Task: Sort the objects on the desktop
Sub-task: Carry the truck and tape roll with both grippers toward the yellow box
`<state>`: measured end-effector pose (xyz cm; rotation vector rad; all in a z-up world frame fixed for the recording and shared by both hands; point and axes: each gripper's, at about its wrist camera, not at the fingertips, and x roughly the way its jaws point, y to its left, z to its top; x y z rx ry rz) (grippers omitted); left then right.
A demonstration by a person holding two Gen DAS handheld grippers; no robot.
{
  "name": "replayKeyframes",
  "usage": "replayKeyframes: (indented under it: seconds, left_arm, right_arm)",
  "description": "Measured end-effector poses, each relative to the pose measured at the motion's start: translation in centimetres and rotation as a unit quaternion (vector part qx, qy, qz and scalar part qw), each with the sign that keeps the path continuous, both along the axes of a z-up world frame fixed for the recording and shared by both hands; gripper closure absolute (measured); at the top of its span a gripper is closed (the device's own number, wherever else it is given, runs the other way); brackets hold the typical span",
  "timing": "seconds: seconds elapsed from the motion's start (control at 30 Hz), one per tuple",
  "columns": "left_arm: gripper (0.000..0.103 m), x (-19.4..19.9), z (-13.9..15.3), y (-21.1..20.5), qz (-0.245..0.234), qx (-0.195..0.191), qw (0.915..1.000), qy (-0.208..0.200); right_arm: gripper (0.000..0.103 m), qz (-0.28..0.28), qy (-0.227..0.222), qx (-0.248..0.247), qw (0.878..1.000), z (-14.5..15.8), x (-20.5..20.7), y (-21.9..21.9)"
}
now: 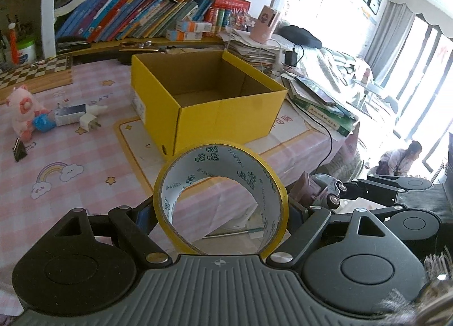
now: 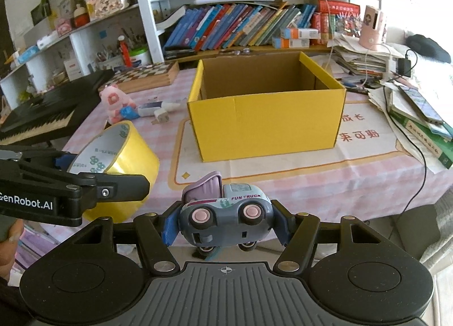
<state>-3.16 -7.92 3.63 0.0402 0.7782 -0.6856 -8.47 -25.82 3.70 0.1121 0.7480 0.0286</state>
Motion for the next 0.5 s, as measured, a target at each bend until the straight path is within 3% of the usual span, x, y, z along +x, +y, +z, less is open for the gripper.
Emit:
replayKeyframes:
  seconds: [0.5]
  left_arm:
    - [0.019, 0.4, -0.3, -1.6, -0.032, -0.004, 0.9995, 0.006]
  right_arm:
    - [0.038, -0.023, 0.007, -0.006, 1.000, 0.0, -0.1, -0.9]
